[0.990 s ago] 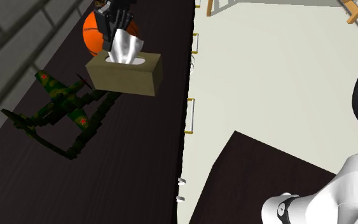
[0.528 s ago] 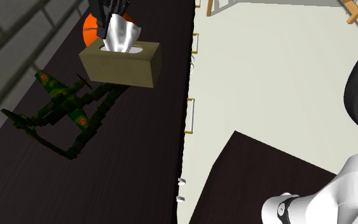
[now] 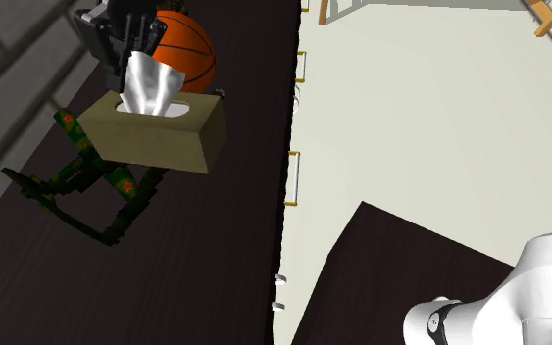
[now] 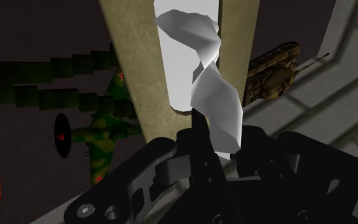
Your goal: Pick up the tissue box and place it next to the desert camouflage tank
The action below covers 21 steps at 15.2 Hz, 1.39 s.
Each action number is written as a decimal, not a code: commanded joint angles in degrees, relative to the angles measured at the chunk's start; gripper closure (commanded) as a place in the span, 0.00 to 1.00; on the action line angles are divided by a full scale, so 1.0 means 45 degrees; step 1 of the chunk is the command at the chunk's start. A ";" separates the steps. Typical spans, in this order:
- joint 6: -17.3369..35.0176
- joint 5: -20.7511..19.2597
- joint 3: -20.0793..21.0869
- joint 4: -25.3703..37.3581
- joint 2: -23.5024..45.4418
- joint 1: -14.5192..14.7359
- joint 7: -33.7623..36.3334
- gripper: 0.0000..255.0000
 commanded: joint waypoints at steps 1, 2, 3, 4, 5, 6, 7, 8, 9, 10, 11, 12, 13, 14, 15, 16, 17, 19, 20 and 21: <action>0.0678 -0.0220 0.0271 -0.0814 -0.0571 0.0527 0.0506 1.00; 0.0923 -0.0291 0.0402 -0.1039 -0.0734 0.0728 0.0745 1.00; 0.1162 -0.0359 0.0539 -0.1246 -0.0883 0.0921 0.0986 1.00; 0.1395 -0.0424 0.0677 -0.1435 -0.1017 0.1111 0.1231 1.00; 0.1624 -0.0486 0.0817 -0.1606 -0.1136 0.1296 0.1478 1.00; 0.1847 -0.0545 0.0957 -0.1759 -0.1241 0.1481 0.1727 1.00; 0.2065 -0.0602 0.1096 -0.1896 -0.1332 0.1663 0.1979 1.00; 0.2278 -0.0658 0.1239 -0.2016 -0.1408 0.1839 0.2232 1.00; 0.2486 -0.0713 0.1383 -0.2119 -0.1471 0.2012 0.2488 1.00; 0.2690 -0.0768 0.1527 -0.2205 -0.1520 0.2184 0.2745 1.00; 0.2888 -0.0823 0.1676 -0.2275 -0.1556 0.2348 0.3005 1.00; 0.3082 -0.0878 0.1820 -0.2329 -0.1578 0.2516 0.3266 1.00; 0.3270 -0.0934 0.1957 -0.2367 -0.1586 0.2687 0.3529 1.00; 0.3454 -0.0991 0.2098 -0.2388 -0.1581 0.2853 0.3794 1.00; 0.3632 -0.1051 0.2240 -0.2394 -0.1564 0.3016 0.4061 1.00; 0.3805 -0.1113 0.2378 -0.2383 -0.1533 0.3180 0.4331 1.00; 0.3972 -0.1178 0.2514 -0.2356 -0.1489 0.3342 0.4602 1.00; 0.4290 -0.1320 0.2785 -0.2255 -0.1364 0.3662 0.5150 1.00; 0.4440 -0.1396 0.2917 -0.2179 -0.1282 0.3821 0.5428 1.00; 0.4584 -0.1477 0.3044 -0.2088 -0.1188 0.3982 0.5708 1.00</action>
